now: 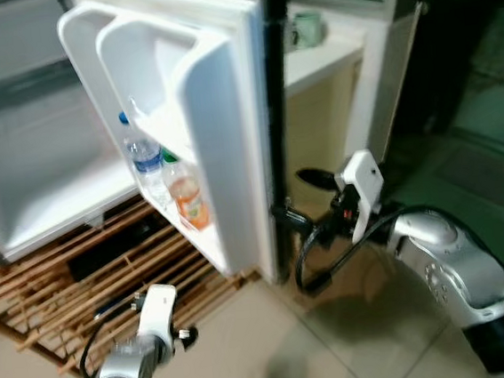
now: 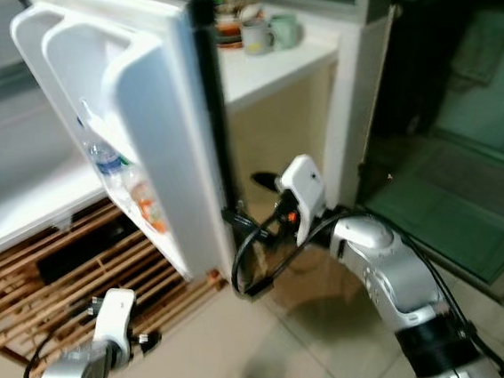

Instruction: Restocking fridge

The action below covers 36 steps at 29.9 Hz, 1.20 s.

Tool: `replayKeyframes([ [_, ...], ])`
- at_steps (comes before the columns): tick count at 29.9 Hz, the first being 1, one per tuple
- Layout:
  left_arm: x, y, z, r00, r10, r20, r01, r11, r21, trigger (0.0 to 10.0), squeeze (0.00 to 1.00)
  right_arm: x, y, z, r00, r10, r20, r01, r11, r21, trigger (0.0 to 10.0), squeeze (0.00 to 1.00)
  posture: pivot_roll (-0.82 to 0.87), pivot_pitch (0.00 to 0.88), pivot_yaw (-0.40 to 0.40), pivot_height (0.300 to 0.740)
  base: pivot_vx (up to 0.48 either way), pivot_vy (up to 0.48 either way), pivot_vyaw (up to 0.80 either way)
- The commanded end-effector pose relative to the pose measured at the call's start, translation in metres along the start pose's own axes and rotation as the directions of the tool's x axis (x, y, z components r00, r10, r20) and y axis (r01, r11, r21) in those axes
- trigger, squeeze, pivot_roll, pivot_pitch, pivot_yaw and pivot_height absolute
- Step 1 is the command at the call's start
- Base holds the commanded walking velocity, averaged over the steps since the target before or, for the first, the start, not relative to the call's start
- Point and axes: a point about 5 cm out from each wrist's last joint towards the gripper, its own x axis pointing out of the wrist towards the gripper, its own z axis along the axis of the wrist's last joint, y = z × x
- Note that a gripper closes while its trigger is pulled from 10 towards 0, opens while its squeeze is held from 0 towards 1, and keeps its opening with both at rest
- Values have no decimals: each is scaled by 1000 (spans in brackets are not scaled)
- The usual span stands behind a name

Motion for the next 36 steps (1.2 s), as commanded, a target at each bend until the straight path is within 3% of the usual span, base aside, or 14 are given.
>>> replayKeyframes([
  [1,-2,7,-26,996,-14,-89,12,1000,-21,10000,0,-7,-11,-5,996,-72,-48,72,997,-10,10000,0,-139,0,72,740,0,0,0],
  [3,-2,8,-36,992,-23,-121,19,999,-35,10000,0,-7,-12,-5,995,-80,-54,80,997,-14,10000,0,-140,0,74,740,0,0,0],
  [4,-6,11,-62,980,-20,-196,7,998,-68,10000,0,-7,-11,-1,995,-93,-43,93,996,-4,10000,0,-140,0,76,740,0,0,0],
  [5,-6,11,-62,980,-20,-196,7,998,-68,10000,0,-7,-11,-1,995,-93,-43,93,996,-4,10000,0,-140,0,76,740,0,0,0],
  [7,-12,16,-92,963,-9,-270,-33,988,-149,10000,0,-4,-7,7,995,-99,-18,99,995,6,10000,0,-139,0,78,740,0,0,0],
  [10,-17,21,-105,954,10,-298,-70,979,-192,10000,0,3,-3,14,996,-83,17,83,996,28,10000,0,-140,0,78,740,0,0,0],
  [15,-18,23,-107,953,15,-301,-77,978,-194,10000,0,31,21,31,991,74,109,-82,994,74,10000,0,-128,0,71,740,0,0,0],
  [18,-17,21,-106,954,10,-298,-72,978,-197,10000,0,36,30,36,981,141,132,-154,983,95,10000,0,-126,0,70,740,0,0,0],
  [24,-18,21,-109,951,15,-308,-84,974,-212,10000,0,59,57,71,897,333,290,-388,908,158,10000,0,-116,0,60,740,0,0,0],
  [29,-17,18,-109,953,11,-303,-86,968,-238,10000,0,59,60,86,852,360,380,-459,863,210,10000,0,-98,0,43,740,0,0,0],
  [32,-16,15,-110,954,4,-301,-82,965,-248,10000,0,56,53,84,866,330,376,-433,870,234,10000,0,-92,0,36,740,0,0,0],
  [33,-13,11,-104,966,2,-260,-73,962,-263,10000,0,54,39,75,908,243,342,-340,904,258,10000,0,-88,0,32,740,0,0,0],
  [34,-13,11,-104,966,2,-260,-73,962,-263,10000,0,54,39,75,908,243,342,-340,904,258,10000,0,-88,0,32,740,0,0,0],
  [36,-5,11,-70,996,35,-86,-58,962,-268,10000,0,51,12,50,977,41,210,-95,962,254,10000,0,-82,0,27,740,0,0,0],
])
